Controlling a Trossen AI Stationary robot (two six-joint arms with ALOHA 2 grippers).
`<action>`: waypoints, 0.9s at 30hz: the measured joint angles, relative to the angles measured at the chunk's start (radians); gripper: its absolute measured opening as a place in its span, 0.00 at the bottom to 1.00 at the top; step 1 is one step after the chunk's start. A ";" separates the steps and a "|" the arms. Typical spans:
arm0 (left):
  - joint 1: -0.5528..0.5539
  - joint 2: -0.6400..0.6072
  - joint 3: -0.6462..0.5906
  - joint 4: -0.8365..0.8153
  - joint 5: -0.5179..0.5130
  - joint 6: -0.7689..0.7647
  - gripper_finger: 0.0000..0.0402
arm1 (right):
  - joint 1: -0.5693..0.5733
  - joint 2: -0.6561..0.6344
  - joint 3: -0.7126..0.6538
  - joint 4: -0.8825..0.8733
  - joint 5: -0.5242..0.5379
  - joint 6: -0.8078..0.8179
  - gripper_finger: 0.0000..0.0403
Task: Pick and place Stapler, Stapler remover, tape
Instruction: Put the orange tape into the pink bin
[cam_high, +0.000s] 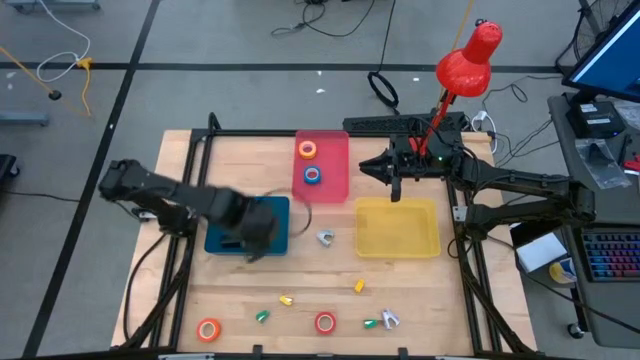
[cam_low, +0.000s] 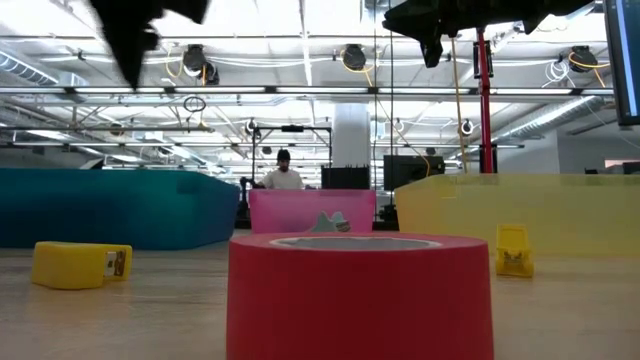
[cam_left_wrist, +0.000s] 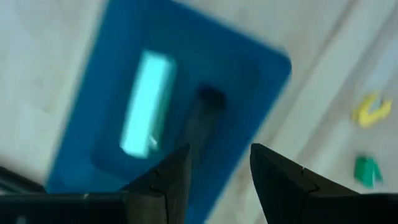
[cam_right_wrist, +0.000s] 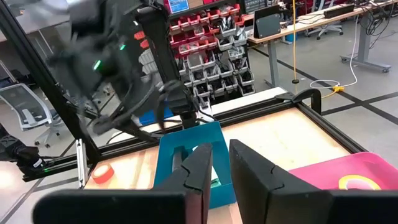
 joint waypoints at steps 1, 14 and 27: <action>-0.040 -0.004 -0.023 0.002 0.010 -0.036 0.41 | 0.000 0.000 0.000 0.000 0.000 0.000 0.12; -0.537 -0.007 -0.187 0.111 0.050 -0.351 0.41 | 0.000 0.000 0.000 -0.001 -0.001 0.035 0.12; -0.820 -0.006 -0.346 0.457 0.048 -0.427 0.41 | 0.000 0.000 0.000 -0.001 -0.001 0.035 0.12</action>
